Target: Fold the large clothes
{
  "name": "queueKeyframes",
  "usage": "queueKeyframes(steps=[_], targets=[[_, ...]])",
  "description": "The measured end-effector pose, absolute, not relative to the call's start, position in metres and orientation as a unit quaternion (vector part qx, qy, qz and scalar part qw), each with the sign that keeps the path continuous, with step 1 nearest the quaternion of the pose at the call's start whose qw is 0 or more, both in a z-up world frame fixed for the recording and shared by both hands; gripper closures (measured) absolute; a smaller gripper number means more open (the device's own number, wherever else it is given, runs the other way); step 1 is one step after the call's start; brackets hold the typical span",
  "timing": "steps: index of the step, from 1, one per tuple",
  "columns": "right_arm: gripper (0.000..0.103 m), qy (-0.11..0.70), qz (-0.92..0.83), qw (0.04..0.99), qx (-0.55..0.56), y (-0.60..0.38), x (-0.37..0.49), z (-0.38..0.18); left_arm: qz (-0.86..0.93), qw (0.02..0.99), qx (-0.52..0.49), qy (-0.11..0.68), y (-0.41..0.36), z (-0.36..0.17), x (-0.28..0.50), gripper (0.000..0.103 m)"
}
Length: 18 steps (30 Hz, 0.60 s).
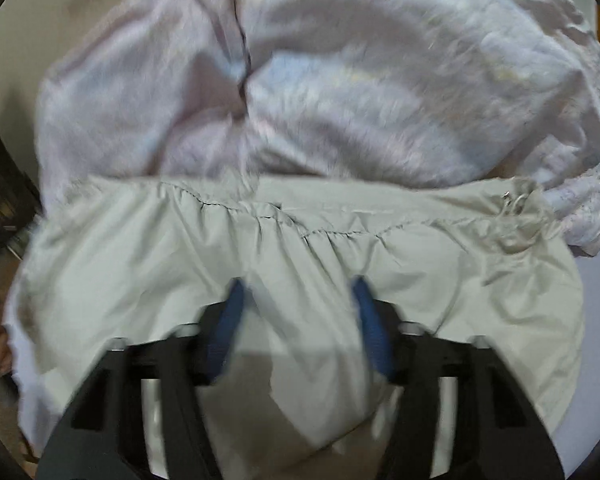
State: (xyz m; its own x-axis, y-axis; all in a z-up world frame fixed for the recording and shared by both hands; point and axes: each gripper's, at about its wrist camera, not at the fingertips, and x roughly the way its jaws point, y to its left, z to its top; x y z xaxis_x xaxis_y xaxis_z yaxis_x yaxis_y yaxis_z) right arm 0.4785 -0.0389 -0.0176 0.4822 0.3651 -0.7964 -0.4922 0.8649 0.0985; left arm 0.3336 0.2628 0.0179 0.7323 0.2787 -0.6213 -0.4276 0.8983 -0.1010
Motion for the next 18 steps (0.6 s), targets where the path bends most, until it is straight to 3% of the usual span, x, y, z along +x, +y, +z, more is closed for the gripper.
queueKeyframes(steps=[2, 4, 13, 18], targets=[[0.090, 0.446, 0.243, 0.858, -0.072, -0.031, 0.482, -0.028, 0.187, 0.924, -0.110, 0.316, 0.255, 0.014, 0.333, 0.002], [0.097, 0.436, 0.237, 0.865, -0.068, -0.028, 0.487, -0.029, 0.180, 0.925, -0.109, 0.317, 0.252, 0.013, 0.333, 0.002], [0.100, 0.426, 0.206, 0.881, -0.010, -0.021, 0.527, -0.032, 0.170, 0.926, -0.104, 0.320, 0.242, 0.007, 0.343, 0.002], [0.099, 0.460, 0.182, 0.869, -0.021, -0.012, 0.560, -0.059, 0.170, 0.924, -0.098, 0.329, 0.233, -0.001, 0.354, 0.002]])
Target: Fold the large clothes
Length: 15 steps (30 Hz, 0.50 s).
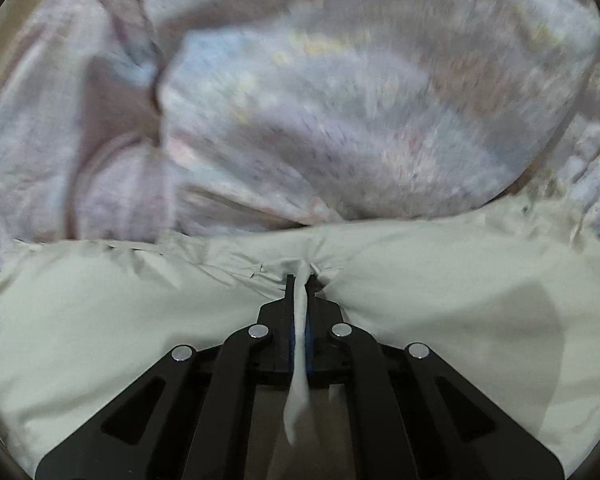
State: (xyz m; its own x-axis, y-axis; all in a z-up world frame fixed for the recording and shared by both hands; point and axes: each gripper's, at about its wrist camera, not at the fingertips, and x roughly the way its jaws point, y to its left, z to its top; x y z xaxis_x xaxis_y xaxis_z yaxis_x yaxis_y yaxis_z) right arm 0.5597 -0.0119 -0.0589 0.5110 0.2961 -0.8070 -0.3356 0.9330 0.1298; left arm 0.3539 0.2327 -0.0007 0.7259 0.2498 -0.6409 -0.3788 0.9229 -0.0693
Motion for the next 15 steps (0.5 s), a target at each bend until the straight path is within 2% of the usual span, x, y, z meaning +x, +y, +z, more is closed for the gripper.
queueKeyframes(steps=[4, 9, 15], targets=[[0.093, 0.465, 0.207, 0.861, -0.010, -0.020, 0.563, -0.056, 0.170, 0.926, -0.073, 0.328, 0.221, -0.001, 0.356, 0.002], [0.061, 0.426, 0.237, 0.872, 0.041, -0.076, 0.537, -0.030, 0.170, 0.931, -0.054, 0.319, 0.215, 0.001, 0.353, 0.002], [0.060, 0.396, 0.182, 0.899, 0.048, -0.138, 0.525, -0.024, 0.193, 0.927, -0.052, 0.318, 0.221, -0.005, 0.361, 0.002]])
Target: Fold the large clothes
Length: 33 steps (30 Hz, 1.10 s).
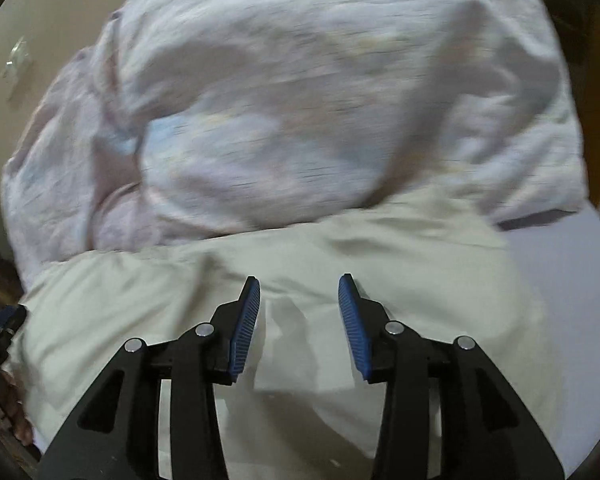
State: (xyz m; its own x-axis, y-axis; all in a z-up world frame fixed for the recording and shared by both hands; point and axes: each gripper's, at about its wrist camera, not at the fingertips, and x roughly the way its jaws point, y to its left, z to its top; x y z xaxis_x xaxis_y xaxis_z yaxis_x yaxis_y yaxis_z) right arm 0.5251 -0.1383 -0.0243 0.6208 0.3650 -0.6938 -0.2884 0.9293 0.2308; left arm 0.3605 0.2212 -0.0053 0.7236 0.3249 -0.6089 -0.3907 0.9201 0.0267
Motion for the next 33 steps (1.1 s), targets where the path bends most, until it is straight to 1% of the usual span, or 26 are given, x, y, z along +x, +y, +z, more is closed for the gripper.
queueKeyframes(steps=[6, 12, 22, 33], targets=[[0.060, 0.412, 0.137, 0.901, 0.010, -0.140, 0.538, -0.051, 0.257, 0.906, -0.030, 0.335, 0.241, -0.023, 0.378, 0.002], [0.059, 0.412, 0.117, 0.903, -0.019, -0.123, 0.552, -0.070, 0.276, 0.888, -0.068, 0.362, 0.272, -0.043, 0.393, 0.002], [0.059, 0.404, 0.106, 0.908, -0.044, -0.086, 0.570, -0.088, 0.282, 0.881, -0.070, 0.373, 0.276, -0.066, 0.409, 0.002], [0.058, 0.403, 0.103, 0.908, -0.060, -0.059, 0.579, -0.107, 0.289, 0.874, -0.061, 0.385, 0.278, -0.079, 0.417, 0.002]])
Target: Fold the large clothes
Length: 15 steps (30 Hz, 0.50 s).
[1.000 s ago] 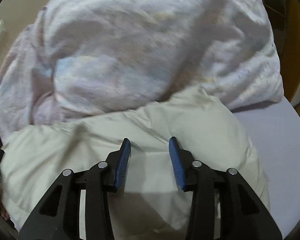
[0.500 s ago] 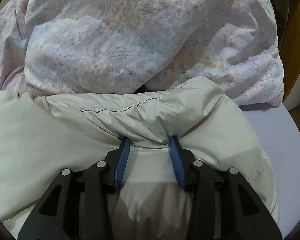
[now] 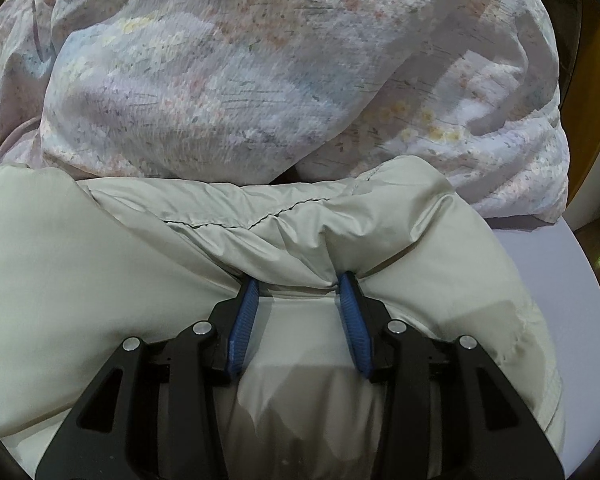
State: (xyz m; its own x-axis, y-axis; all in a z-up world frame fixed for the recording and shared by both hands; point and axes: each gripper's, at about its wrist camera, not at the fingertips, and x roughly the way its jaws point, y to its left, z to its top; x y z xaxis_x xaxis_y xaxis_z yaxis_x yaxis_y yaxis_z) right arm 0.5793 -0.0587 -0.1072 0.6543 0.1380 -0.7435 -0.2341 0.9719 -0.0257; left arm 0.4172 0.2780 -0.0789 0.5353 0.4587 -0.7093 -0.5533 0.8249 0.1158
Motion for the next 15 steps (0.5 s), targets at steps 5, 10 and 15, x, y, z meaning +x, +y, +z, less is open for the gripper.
queueKeyframes(steps=[5, 10, 15], targets=[[0.058, 0.404, 0.101, 0.907, -0.063, -0.054, 0.583, -0.118, 0.295, 0.869, -0.054, 0.392, 0.274, -0.081, 0.420, 0.002], [0.058, 0.403, 0.101, 0.908, -0.059, -0.052, 0.584, -0.121, 0.296, 0.869, -0.058, 0.393, 0.273, -0.082, 0.420, 0.002], [0.057, 0.411, 0.102, 0.905, -0.047, -0.070, 0.578, -0.113, 0.306, 0.862, -0.054, 0.401, 0.273, -0.076, 0.411, 0.002]])
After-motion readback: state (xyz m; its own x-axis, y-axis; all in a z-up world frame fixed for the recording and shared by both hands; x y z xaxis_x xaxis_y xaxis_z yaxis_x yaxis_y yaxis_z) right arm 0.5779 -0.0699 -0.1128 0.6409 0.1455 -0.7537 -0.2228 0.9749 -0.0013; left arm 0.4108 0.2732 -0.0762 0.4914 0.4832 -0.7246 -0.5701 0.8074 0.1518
